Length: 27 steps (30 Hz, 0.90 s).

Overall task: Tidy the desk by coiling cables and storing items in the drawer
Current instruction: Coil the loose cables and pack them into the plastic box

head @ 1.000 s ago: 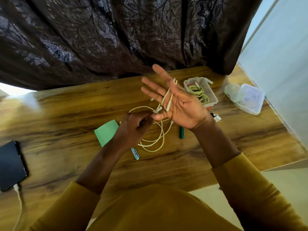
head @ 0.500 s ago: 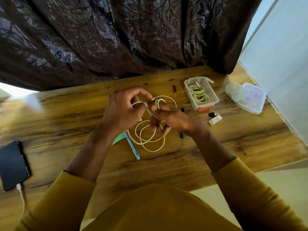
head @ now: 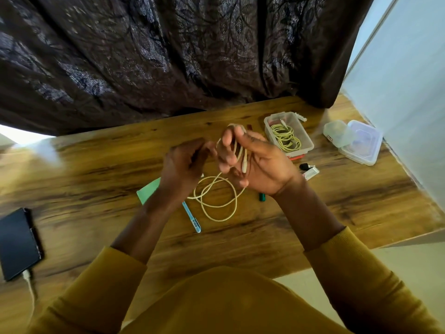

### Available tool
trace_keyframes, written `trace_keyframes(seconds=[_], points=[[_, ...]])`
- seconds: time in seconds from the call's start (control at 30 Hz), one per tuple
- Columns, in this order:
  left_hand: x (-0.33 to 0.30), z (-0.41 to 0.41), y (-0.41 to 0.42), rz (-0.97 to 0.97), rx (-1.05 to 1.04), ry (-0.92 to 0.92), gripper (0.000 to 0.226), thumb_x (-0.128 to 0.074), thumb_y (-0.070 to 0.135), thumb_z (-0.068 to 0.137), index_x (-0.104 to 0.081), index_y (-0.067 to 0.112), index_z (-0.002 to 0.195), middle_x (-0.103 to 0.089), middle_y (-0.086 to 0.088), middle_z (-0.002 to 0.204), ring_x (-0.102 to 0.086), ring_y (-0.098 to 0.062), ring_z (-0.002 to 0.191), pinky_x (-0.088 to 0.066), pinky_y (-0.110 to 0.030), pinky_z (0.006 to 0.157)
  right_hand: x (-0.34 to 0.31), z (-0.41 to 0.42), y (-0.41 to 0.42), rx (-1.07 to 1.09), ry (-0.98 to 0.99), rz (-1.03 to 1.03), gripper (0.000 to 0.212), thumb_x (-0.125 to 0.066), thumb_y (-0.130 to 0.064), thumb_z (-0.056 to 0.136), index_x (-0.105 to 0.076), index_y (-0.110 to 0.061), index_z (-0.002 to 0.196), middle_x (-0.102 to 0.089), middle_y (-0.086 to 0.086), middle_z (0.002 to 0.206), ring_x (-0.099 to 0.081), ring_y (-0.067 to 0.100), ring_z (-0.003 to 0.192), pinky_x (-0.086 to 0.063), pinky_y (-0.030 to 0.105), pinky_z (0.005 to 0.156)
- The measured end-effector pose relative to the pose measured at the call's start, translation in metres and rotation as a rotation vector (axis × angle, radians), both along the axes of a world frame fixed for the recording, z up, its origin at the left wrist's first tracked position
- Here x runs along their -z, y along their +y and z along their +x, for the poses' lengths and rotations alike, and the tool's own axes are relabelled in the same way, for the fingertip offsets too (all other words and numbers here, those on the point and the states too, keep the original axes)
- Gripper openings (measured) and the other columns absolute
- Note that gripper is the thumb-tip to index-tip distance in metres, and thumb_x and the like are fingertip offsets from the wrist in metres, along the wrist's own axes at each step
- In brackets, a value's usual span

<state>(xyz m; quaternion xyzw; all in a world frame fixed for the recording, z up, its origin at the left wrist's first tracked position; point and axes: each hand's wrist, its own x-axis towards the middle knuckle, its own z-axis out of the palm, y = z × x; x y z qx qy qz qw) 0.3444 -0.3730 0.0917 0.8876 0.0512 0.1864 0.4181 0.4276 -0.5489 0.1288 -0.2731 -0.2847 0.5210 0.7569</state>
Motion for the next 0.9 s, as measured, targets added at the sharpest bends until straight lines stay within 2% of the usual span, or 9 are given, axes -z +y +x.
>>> trace_keyframes(seconds=[0.1,0.17,0.23,0.37,0.43,0.6,0.67,0.8,0.9], points=[[0.007,-0.011,-0.014,0.067,0.027,-0.002,0.023,-0.054,0.019,0.109,-0.072,0.02,0.095,-0.066,0.021,0.077,-0.061,0.008,0.066,-0.041,-0.014,0.057,-0.004,0.008,0.001,0.095,0.07,0.046,0.042,-0.028,-0.028,0.112,-0.063,-0.006,0.119,-0.072,0.015,0.116,-0.068,0.03,0.118,-0.056,0.024,0.051],[0.009,-0.014,-0.017,0.09,0.05,-0.008,0.026,-0.053,0.028,0.11,-0.074,0.02,0.097,-0.071,0.015,0.082,-0.064,0.002,0.07,-0.048,-0.023,0.061,-0.003,0.01,0.002,0.177,0.024,-0.039,0.045,-0.022,-0.026,0.114,-0.057,-0.003,0.13,-0.064,0.02,0.136,-0.057,0.032,0.135,-0.058,0.024,0.053],[0.006,-0.017,-0.018,0.102,0.058,-0.004,0.029,-0.054,0.035,0.108,-0.073,0.022,0.09,-0.064,0.012,0.068,-0.059,-0.005,0.059,-0.042,-0.029,0.053,0.002,0.011,0.002,0.221,-0.055,-0.121,0.046,-0.022,-0.026,0.115,-0.046,0.001,0.144,-0.053,0.023,0.149,-0.049,0.033,0.144,-0.06,0.024,0.056],[-0.007,-0.018,-0.014,0.217,0.09,0.005,0.022,-0.068,0.034,0.099,-0.062,0.034,0.077,-0.058,0.014,0.062,-0.056,-0.007,0.055,-0.038,-0.029,0.05,0.013,0.007,0.006,0.266,-0.201,-0.225,0.047,-0.025,-0.025,0.115,-0.039,-0.004,0.155,-0.049,0.013,0.157,-0.044,0.024,0.148,-0.064,0.032,0.064],[-0.01,-0.015,-0.008,0.278,0.104,0.058,0.01,-0.071,0.035,0.092,-0.071,0.029,0.084,-0.062,0.015,0.064,-0.059,-0.005,0.058,-0.041,-0.028,0.053,0.014,0.004,0.009,0.313,-0.287,-0.305,0.045,-0.029,-0.028,0.115,-0.045,-0.008,0.153,-0.05,0.004,0.157,-0.043,0.017,0.148,-0.065,0.036,0.067],[-0.022,-0.011,-0.002,0.28,0.092,0.133,0.017,-0.071,0.028,0.093,-0.078,0.028,0.108,-0.072,0.017,0.078,-0.061,0.002,0.065,-0.046,-0.023,0.063,0.02,0.004,0.011,0.379,-0.437,-0.461,0.039,-0.041,-0.033,0.112,-0.062,-0.018,0.142,-0.04,-0.011,0.163,-0.049,0.011,0.142,-0.064,0.045,0.076],[-0.027,-0.011,0.001,0.163,0.05,0.133,0.02,-0.072,0.023,0.096,-0.077,0.03,0.114,-0.066,0.019,0.071,-0.061,0.002,0.063,-0.041,-0.012,0.057,0.023,0.005,0.011,0.391,-0.495,-0.543,0.037,-0.044,-0.032,0.111,-0.063,-0.021,0.14,-0.045,-0.008,0.159,-0.059,0.014,0.133,-0.064,0.046,0.079],[-0.04,-0.005,0.01,0.035,0.051,0.097,0.019,-0.066,0.028,0.101,-0.074,0.037,0.116,-0.066,0.018,0.075,-0.063,0.001,0.066,-0.046,-0.014,0.057,0.03,0.002,0.01,0.407,-0.632,-0.653,0.024,-0.044,-0.029,0.111,-0.066,-0.026,0.122,-0.07,0.005,0.124,-0.069,0.018,0.118,-0.065,0.043,0.076],[-0.048,0.002,0.012,-0.011,0.07,0.073,0.016,-0.063,0.027,0.104,-0.074,0.03,0.116,-0.065,0.019,0.078,-0.064,0.002,0.065,-0.046,-0.015,0.058,0.03,0.0,0.011,0.374,-0.761,-0.717,0.036,-0.04,-0.033,0.112,-0.066,-0.008,0.115,-0.073,0.009,0.095,-0.074,0.018,0.09,-0.061,0.048,0.072]])
